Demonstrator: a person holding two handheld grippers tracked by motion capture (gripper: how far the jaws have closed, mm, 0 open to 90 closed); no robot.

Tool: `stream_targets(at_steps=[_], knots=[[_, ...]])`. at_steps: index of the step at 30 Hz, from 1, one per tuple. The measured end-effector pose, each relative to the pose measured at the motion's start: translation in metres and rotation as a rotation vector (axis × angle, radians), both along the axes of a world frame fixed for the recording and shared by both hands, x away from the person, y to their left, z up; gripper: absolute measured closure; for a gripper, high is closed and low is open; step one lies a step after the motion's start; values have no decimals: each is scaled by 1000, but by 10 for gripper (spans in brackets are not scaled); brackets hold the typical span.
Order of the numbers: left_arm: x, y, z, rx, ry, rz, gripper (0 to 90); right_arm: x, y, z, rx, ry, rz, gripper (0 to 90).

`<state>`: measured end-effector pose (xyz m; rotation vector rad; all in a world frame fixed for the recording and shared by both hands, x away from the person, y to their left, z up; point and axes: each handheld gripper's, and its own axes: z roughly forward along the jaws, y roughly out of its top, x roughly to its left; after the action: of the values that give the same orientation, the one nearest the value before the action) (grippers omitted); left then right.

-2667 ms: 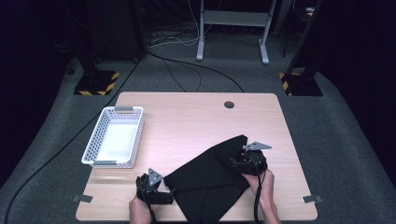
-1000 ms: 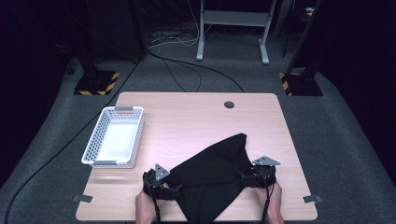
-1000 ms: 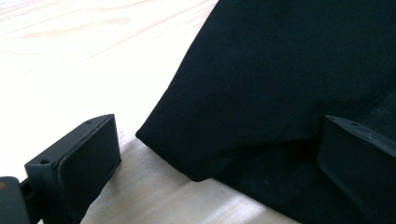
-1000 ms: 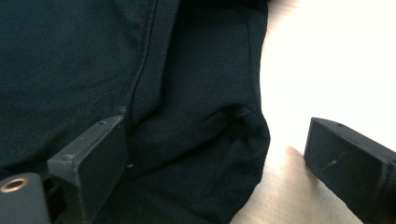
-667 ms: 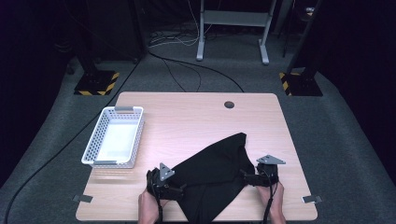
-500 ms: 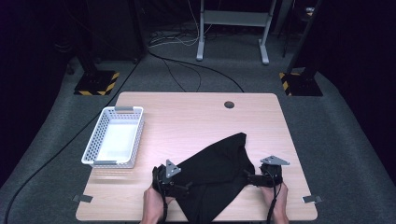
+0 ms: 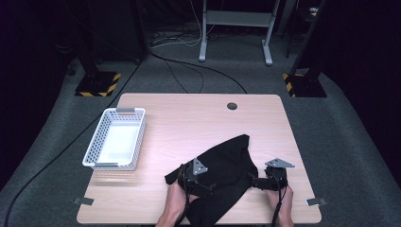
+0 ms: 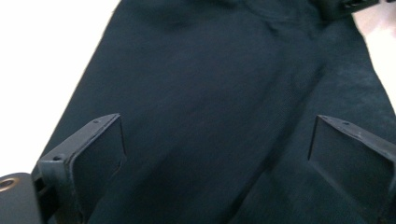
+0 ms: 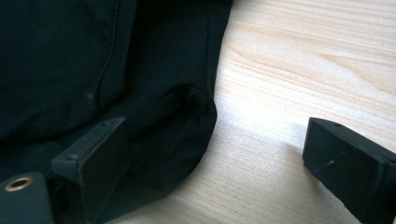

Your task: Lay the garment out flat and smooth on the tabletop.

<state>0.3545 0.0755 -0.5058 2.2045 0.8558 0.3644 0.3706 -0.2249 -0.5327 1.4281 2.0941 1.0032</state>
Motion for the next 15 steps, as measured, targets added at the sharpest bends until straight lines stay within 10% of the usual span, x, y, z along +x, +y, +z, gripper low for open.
stream_targets(at_steps=[15], knots=[[11, -37, -4, 10, 26, -93, 98, 0, 1, 0, -5, 0, -2, 72]])
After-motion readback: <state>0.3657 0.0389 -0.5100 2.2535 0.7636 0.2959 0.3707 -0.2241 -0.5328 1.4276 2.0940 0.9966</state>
